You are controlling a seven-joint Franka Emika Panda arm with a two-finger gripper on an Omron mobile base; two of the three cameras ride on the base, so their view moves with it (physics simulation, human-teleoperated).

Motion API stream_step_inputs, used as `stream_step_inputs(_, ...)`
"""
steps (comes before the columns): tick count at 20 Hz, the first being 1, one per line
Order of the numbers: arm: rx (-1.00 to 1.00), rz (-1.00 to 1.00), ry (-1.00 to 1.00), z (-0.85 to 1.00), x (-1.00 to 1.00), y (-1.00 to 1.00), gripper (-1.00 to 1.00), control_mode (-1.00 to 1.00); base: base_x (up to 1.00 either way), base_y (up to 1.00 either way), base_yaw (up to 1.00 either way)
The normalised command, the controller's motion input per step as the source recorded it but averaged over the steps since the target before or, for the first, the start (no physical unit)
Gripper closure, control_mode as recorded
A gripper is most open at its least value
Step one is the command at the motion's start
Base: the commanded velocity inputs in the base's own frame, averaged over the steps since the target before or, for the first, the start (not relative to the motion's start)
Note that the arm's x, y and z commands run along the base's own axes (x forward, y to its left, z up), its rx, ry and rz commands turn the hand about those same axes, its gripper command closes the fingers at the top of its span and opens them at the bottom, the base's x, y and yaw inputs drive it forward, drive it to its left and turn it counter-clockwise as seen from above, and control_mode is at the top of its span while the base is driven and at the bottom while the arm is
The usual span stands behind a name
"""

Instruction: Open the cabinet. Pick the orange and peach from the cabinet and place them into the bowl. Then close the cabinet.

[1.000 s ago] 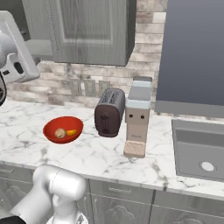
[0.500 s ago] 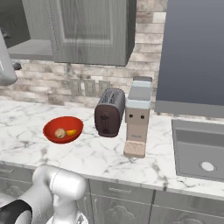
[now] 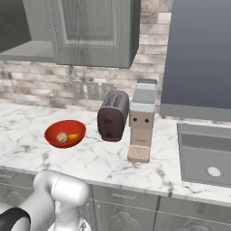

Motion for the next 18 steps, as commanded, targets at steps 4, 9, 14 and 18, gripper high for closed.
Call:
stream_step_inputs(4, 0.0, 0.0, -0.16, -0.28, -0.2, 0.41, -1.0, -1.0, 0.0, 0.0, 0.0)
stream_step_inputs(9, 0.0, 0.0, -0.15, -0.02, -0.18, 0.41, -1.0, -1.0, 0.0, 0.0, 0.0)
stream_step_inputs(14, 0.0, 0.0, -0.11, 0.0, -0.04, 0.47, -1.0, -1.0, 0.0, 0.0, 0.0)
stream_step_inputs(18, 0.0, 0.0, -0.06, -0.01, 0.0, 0.59, -1.0, -1.0, 0.0, 0.0, 0.0)
